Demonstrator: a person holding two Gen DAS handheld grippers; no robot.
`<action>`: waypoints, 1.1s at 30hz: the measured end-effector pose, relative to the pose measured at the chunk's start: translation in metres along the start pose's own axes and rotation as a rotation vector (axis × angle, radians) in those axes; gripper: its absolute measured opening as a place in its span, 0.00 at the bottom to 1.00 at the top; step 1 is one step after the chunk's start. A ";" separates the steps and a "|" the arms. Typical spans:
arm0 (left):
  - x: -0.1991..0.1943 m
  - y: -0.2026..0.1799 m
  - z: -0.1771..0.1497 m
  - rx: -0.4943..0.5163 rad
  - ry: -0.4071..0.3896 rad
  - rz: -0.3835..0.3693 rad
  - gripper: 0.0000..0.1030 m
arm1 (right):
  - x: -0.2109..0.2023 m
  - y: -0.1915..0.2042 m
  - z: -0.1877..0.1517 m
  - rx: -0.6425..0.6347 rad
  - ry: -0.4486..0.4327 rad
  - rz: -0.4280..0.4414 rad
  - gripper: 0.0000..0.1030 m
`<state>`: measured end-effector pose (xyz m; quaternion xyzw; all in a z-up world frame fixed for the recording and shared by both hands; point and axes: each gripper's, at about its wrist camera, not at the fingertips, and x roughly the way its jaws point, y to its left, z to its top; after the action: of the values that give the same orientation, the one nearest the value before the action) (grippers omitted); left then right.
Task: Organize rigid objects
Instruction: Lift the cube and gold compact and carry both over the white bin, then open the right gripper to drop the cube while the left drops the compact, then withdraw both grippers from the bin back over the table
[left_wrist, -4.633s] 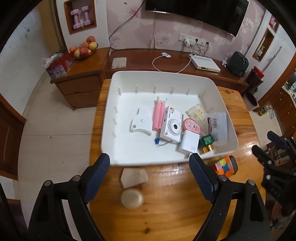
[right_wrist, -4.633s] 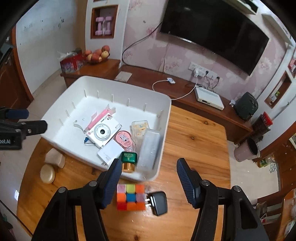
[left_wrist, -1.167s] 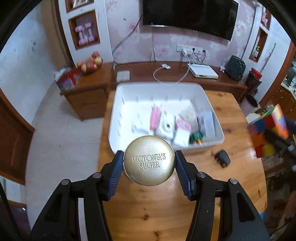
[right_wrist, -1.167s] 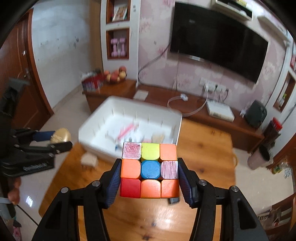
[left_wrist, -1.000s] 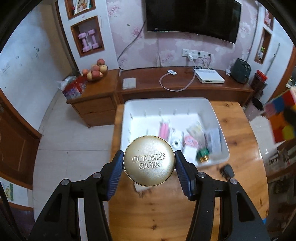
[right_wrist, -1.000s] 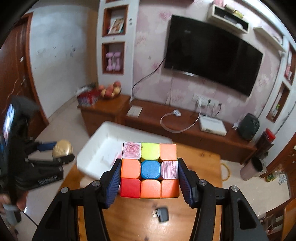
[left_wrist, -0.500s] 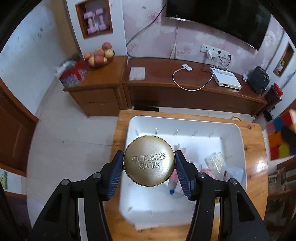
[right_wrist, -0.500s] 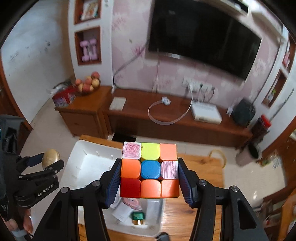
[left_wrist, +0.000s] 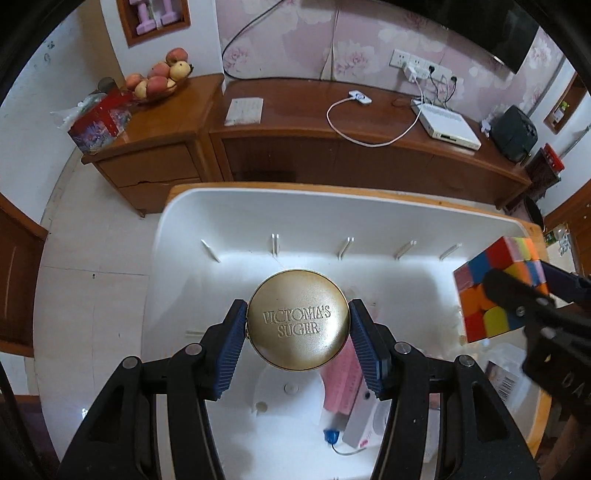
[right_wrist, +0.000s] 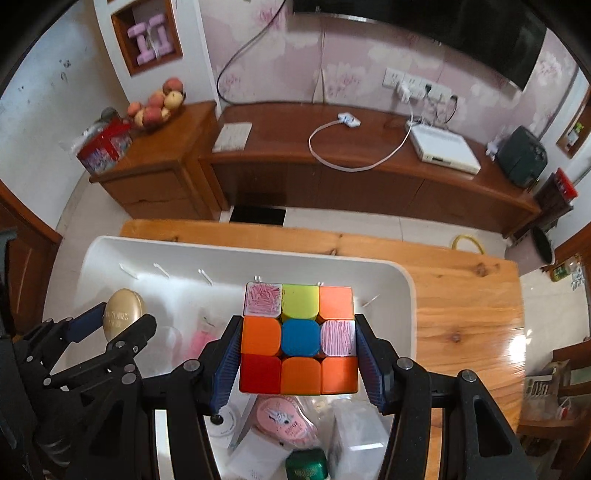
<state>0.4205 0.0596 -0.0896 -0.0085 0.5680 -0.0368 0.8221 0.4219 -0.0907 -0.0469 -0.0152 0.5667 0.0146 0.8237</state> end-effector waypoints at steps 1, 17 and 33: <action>0.003 0.000 0.000 0.001 0.004 -0.001 0.57 | 0.007 0.000 0.000 0.000 0.011 0.005 0.56; 0.007 0.000 -0.016 -0.052 0.062 -0.093 0.85 | 0.016 -0.008 -0.005 0.014 0.001 0.040 0.70; -0.068 -0.004 -0.046 0.011 -0.007 -0.082 0.85 | -0.067 -0.021 -0.053 -0.022 -0.110 0.065 0.70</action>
<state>0.3529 0.0614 -0.0421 -0.0273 0.5641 -0.0736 0.8219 0.3490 -0.1145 -0.0027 -0.0051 0.5206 0.0484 0.8524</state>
